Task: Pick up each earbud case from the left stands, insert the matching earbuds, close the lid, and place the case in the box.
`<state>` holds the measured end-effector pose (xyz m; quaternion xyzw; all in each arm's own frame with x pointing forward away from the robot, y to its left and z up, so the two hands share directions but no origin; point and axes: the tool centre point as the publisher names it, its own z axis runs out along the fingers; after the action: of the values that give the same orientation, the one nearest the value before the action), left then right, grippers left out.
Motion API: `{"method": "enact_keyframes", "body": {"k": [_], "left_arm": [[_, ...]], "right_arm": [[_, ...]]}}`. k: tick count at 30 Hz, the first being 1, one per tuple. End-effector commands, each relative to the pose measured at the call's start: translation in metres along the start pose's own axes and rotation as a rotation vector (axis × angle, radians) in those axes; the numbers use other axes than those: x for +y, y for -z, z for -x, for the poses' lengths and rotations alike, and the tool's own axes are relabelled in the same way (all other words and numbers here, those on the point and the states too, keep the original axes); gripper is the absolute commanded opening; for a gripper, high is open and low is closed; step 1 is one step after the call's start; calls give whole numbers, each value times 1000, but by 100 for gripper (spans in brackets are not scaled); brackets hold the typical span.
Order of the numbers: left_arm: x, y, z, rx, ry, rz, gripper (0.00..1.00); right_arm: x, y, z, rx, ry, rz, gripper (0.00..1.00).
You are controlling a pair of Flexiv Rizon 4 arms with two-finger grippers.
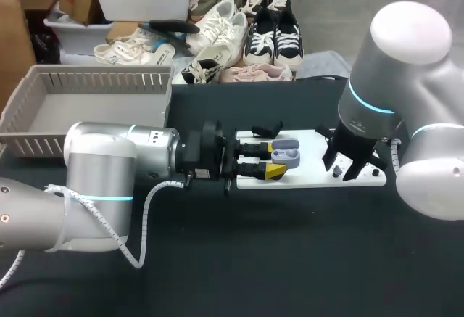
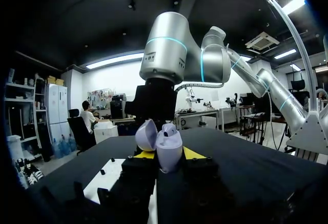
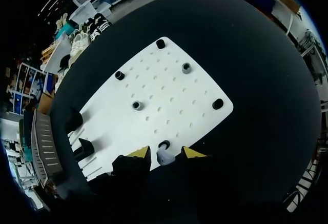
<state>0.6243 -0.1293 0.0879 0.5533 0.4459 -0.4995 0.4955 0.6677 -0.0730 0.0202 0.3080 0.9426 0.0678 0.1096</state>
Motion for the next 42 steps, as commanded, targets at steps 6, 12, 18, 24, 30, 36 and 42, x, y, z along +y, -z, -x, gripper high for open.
{"method": "enact_keyframes", "body": {"k": [6,12,18,24,30,36,42], "left_arm": [[-1,0,0,0,-1,2,0],[-1,0,0,0,-1,2,0],[-1,0,0,0,-1,2,0],[-1,0,0,0,-1,2,0],[-1,0,0,0,-1,2,0],[-1,0,0,0,-1,2,0],[-1,0,0,0,-1,2,0]], "right_arm": [[1,-1,1,11,5,-3,11],[0,-1,1,14,12,-4,0],[0,1,0,15,19,-6,0],[1,7,-1,5,21,-2,0],[1,16,-2,-4,19,4,0],[-2,25,-2,-17,16,7,0],[-8,35,3,-32,-9,11,0]]}}
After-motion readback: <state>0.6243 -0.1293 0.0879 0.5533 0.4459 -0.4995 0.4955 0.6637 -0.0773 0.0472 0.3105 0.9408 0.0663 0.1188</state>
